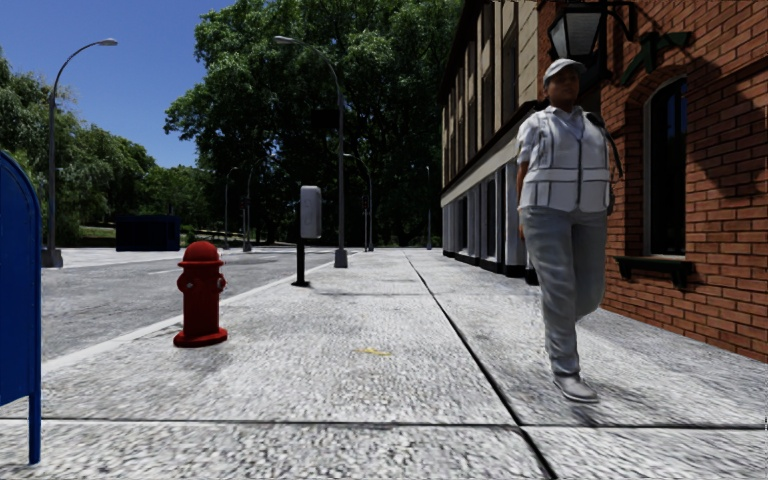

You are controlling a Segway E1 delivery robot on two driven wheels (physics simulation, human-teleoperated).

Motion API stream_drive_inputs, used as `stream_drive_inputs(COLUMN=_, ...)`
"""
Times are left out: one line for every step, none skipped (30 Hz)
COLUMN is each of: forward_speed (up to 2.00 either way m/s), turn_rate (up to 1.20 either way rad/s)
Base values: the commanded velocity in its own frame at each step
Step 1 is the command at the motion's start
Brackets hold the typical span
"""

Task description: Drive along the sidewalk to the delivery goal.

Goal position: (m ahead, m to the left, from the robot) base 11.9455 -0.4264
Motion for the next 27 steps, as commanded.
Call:
stream_drive_inputs(forward_speed=2.00, turn_rate=0.00)
stream_drive_inputs(forward_speed=2.00, turn_rate=0.00)
stream_drive_inputs(forward_speed=2.00, turn_rate=0.00)
stream_drive_inputs(forward_speed=2.00, turn_rate=0.00)
stream_drive_inputs(forward_speed=2.00, turn_rate=0.00)
stream_drive_inputs(forward_speed=2.00, turn_rate=0.00)
stream_drive_inputs(forward_speed=2.00, turn_rate=0.00)
stream_drive_inputs(forward_speed=2.00, turn_rate=0.00)
stream_drive_inputs(forward_speed=2.00, turn_rate=0.00)
stream_drive_inputs(forward_speed=2.00, turn_rate=0.00)
stream_drive_inputs(forward_speed=2.00, turn_rate=0.00)
stream_drive_inputs(forward_speed=2.00, turn_rate=0.00)
stream_drive_inputs(forward_speed=2.00, turn_rate=0.00)
stream_drive_inputs(forward_speed=2.00, turn_rate=0.00)
stream_drive_inputs(forward_speed=2.00, turn_rate=0.00)
stream_drive_inputs(forward_speed=2.00, turn_rate=0.00)
stream_drive_inputs(forward_speed=2.00, turn_rate=0.00)
stream_drive_inputs(forward_speed=2.00, turn_rate=0.00)
stream_drive_inputs(forward_speed=2.00, turn_rate=0.00)
stream_drive_inputs(forward_speed=2.00, turn_rate=-0.01)
stream_drive_inputs(forward_speed=2.00, turn_rate=-0.22)
stream_drive_inputs(forward_speed=2.00, turn_rate=-0.22)
stream_drive_inputs(forward_speed=2.00, turn_rate=-0.22)
stream_drive_inputs(forward_speed=2.00, turn_rate=-0.22)
stream_drive_inputs(forward_speed=2.00, turn_rate=-0.22)
stream_drive_inputs(forward_speed=2.00, turn_rate=-0.22)
stream_drive_inputs(forward_speed=2.00, turn_rate=-0.22)
